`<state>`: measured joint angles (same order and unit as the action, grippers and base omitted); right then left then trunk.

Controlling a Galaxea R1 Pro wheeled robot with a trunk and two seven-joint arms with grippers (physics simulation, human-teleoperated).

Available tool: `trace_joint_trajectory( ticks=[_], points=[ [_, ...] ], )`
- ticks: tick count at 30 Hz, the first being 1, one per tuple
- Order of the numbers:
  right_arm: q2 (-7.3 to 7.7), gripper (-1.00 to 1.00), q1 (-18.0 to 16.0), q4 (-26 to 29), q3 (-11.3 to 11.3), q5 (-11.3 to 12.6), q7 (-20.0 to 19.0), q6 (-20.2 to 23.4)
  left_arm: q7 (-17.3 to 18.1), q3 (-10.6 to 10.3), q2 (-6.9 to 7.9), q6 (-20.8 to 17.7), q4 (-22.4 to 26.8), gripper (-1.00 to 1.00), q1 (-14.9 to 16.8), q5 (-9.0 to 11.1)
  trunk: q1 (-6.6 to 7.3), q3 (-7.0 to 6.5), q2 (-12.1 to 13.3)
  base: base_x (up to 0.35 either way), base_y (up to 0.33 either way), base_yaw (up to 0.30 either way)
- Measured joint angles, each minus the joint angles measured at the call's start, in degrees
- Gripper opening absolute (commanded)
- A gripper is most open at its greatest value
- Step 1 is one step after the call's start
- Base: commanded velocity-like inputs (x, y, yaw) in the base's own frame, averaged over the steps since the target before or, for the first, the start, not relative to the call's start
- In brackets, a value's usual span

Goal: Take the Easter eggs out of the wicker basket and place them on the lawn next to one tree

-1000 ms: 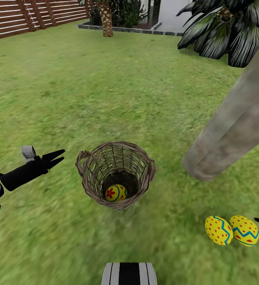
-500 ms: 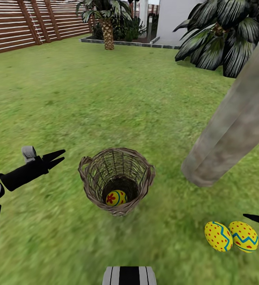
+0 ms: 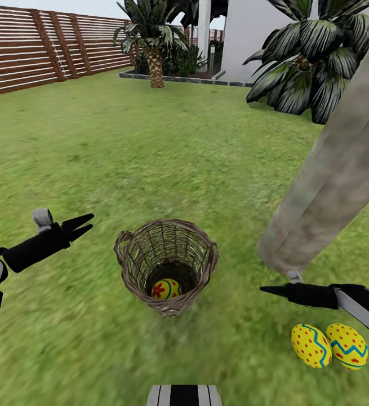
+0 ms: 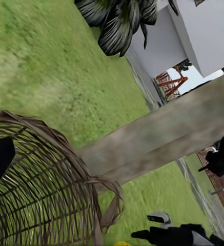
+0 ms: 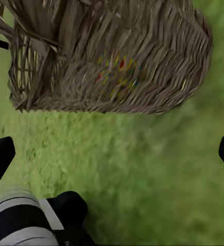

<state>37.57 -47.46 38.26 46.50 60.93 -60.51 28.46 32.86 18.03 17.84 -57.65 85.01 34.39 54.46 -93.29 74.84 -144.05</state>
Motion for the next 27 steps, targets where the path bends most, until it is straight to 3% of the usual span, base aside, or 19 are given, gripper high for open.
trace_joint_trajectory(
  ticks=[3,5,9,12,16,21,25,27],
  points=[
    [-2.56,1.0,-0.02,8.26,-0.02,0.34,11.45,0.03,-0.01,0.0,-0.02,0.0,-0.02,1.0,-0.11,0.01,0.08,-0.67,0.04,0.0,0.0,0.0],
    [-3.29,1.0,-0.02,12.84,-0.02,1.46,17.48,0.08,-0.02,0.0,-0.03,0.05,-0.01,1.0,-0.12,0.0,0.13,-1.11,0.07,0.0,0.0,0.0],
    [-3.59,1.0,0.06,21.12,-0.06,6.95,31.71,0.09,-0.07,-0.05,-0.07,0.08,-0.08,1.0,-0.11,-0.15,0.24,-2.0,0.12,0.0,0.0,0.0],
    [-3.56,1.0,0.06,25.72,-0.28,8.44,37.63,0.08,-0.15,-0.09,-0.08,0.12,-0.09,1.0,-0.13,-0.23,0.31,-2.66,0.16,0.0,0.0,0.0],
    [-3.78,1.0,0.06,32.41,-2.21,8.91,46.55,0.18,-0.32,-0.16,-0.1,0.21,-0.16,1.0,-0.13,-0.33,0.42,-3.55,0.21,0.0,0.0,0.0],
    [-3.67,1.0,0.06,34.98,-2.91,8.95,49.5,0.27,-0.37,-0.17,-0.15,0.26,-0.18,1.0,-0.12,-0.34,0.54,-4.66,0.28,0.0,0.0,0.0],
    [-3.45,1.0,0.06,35.15,-5.2,9.05,50.42,0.44,-0.38,-0.17,-0.14,0.27,-0.18,1.0,-0.13,-0.34,0.65,-5.54,0.33,0.0,0.0,0.0],
    [-3.45,1.0,-0.12,35.16,-5.21,9.69,50.41,-0.21,0.29,-0.02,-0.79,0.92,-0.82,1.0,-0.77,0.21,0.65,-5.54,0.34,0.0,0.0,0.0]
  ],
)
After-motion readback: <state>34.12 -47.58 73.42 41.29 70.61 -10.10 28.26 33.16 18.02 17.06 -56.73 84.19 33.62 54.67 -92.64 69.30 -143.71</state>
